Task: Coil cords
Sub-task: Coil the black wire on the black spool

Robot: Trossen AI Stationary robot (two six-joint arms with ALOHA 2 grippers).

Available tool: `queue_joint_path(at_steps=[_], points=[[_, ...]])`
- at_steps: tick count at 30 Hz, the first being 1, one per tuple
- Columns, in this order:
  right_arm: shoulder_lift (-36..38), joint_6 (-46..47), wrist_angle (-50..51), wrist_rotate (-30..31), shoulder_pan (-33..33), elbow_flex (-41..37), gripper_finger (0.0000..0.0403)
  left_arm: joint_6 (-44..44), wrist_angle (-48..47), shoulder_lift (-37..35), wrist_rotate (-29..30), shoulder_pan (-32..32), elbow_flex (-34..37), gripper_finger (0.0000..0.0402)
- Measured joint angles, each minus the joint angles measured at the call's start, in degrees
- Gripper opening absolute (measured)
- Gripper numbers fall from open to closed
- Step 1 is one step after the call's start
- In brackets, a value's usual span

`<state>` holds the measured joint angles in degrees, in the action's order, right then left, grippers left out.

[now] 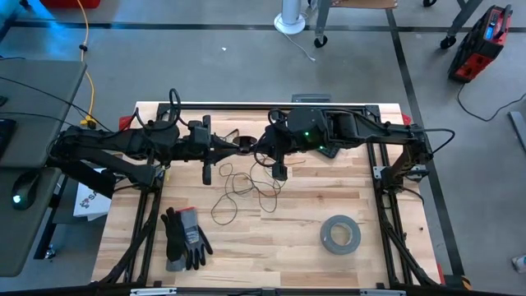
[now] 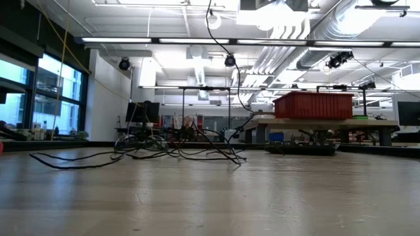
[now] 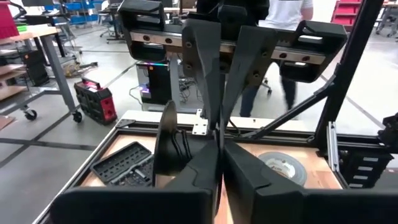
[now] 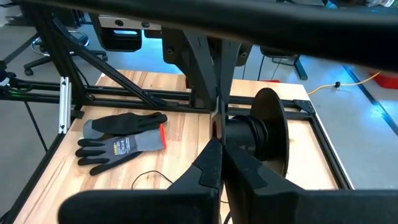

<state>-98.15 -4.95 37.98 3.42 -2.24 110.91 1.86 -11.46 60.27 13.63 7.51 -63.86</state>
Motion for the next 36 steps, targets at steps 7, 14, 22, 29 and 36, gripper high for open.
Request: queue_joint_path(at_steps=[7,14,22,29,36], points=[[0.25,-0.05,-2.84,0.51,-0.02,0.02,0.0005,3.26,0.23,-1.09,1.38,0.02,0.00,0.0003],[1.16,2.13,-1.28,3.43,0.20,5.18,0.0075,7.55,1.75,-6.64,1.84,-0.75,-0.02,0.0001],[1.17,3.75,6.31,6.24,2.11,8.14,0.0161,18.31,9.23,-13.23,1.01,-3.38,-0.04,0.0001],[0.94,5.70,-12.19,-2.10,2.89,-2.18,0.0145,26.89,11.83,-15.44,-1.49,-5.77,-0.04,0.0001],[-0.17,3.63,-22.75,-3.62,3.51,-10.78,0.0131,29.49,16.96,-14.83,-1.42,-5.77,0.00,0.0000]])
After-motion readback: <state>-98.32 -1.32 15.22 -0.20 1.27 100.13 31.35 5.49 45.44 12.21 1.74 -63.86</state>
